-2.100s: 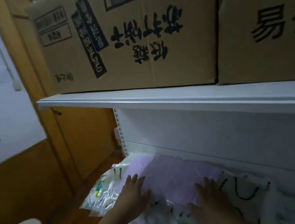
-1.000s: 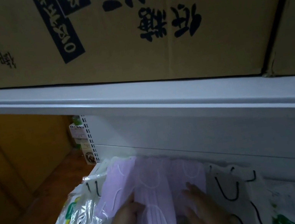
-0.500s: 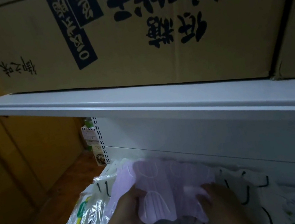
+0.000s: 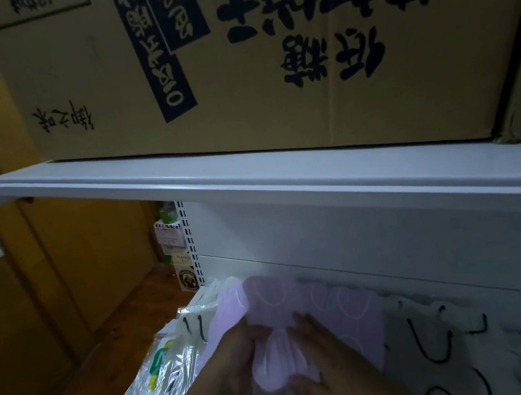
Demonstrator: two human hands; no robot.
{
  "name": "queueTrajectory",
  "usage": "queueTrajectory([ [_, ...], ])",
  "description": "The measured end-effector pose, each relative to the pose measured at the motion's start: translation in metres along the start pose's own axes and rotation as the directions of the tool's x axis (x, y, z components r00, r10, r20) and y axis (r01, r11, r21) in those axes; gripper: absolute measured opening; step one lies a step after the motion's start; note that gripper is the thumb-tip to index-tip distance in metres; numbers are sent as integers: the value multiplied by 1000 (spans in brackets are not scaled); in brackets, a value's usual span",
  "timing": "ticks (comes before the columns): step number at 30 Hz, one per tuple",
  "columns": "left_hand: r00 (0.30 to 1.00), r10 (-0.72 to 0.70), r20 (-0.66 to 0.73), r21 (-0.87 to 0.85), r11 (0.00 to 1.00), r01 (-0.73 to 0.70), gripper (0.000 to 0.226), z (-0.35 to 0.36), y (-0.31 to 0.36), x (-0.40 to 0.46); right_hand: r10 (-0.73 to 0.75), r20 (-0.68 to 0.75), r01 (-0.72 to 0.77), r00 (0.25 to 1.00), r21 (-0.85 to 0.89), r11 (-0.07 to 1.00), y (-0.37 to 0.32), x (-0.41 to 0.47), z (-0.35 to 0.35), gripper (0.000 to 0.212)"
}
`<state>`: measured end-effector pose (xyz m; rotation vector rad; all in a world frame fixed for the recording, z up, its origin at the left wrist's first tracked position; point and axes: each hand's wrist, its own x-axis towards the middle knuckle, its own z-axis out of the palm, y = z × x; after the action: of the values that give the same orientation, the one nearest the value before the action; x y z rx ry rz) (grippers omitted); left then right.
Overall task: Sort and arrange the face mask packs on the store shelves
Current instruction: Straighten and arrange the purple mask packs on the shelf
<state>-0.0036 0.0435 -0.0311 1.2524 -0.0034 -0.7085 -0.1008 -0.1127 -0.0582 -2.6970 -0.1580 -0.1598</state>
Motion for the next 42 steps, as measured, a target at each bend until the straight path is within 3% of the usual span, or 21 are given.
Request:
queueTrajectory([
  [2, 1000, -8, -11, -29, 1000, 8, 37, -8, 0, 0, 158, -77, -156, 984, 24, 987, 15, -5, 1, 86],
  [4, 999, -38, 20, -46, 998, 39, 40, -14, -1, -1, 353, -29, -353, 935, -157, 922, 34, -12, 1, 80],
  [7, 999, -49, 20, -54, 997, 50, 44, -20, -4, -1, 484, 69, -437, 872, -334, 835, 48, -19, 5, 85],
  [10, 999, -52, 3, -73, 996, 52, 41, -18, -6, -3, 440, 34, -406, 897, -330, 852, 52, -19, 7, 73],
  [15, 997, -55, -48, -37, 998, 54, 33, -16, -10, -4, 389, -201, -428, 899, -221, 876, 43, -19, -13, 43],
  [18, 998, -48, -29, -5, 999, 48, 39, -13, -9, -5, 406, -274, -415, 872, 28, 909, 27, -20, -23, 41],
  [21, 996, -64, 57, -32, 997, 66, 35, -8, -13, -6, 262, -250, -234, 932, 136, 963, -3, -17, -20, 50],
  [24, 994, -70, 87, -45, 996, 74, 36, 1, -14, -8, 91, -78, -84, 993, 88, 993, -25, -8, -8, 60],
  [28, 1000, -7, 6, -78, 997, 8, 24, -2, -18, -12, 52, 89, -58, 995, 69, 996, -33, 5, 1, 80],
  [30, 1000, -22, -13, -73, 997, 21, 29, -12, -16, -12, 87, 58, -92, 994, 94, 991, -29, 6, 4, 85],
  [31, 999, 37, -11, -10, 999, -37, 32, -16, -13, -16, 130, 15, -131, 991, 94, 987, -23, 6, 4, 85],
  [33, 999, 47, 7, 20, 999, -47, 37, -28, -8, -20, 234, -51, -234, 971, 2, 972, -7, 6, 3, 82],
  [36, 997, 72, 24, 50, 996, -73, 53, -40, -3, -28, 375, 72, -350, 924, -235, 907, 10, 10, 7, 85],
  [39, 996, 87, -25, 64, 994, -86, 42, -42, -4, -34, 381, 125, -331, 916, -298, 895, 16, 18, 18, 82],
  [42, 996, 76, -56, 60, 996, -73, 34, -42, -5, -35, 361, 59, -337, 931, -244, 909, 18, 18, 18, 70],
])
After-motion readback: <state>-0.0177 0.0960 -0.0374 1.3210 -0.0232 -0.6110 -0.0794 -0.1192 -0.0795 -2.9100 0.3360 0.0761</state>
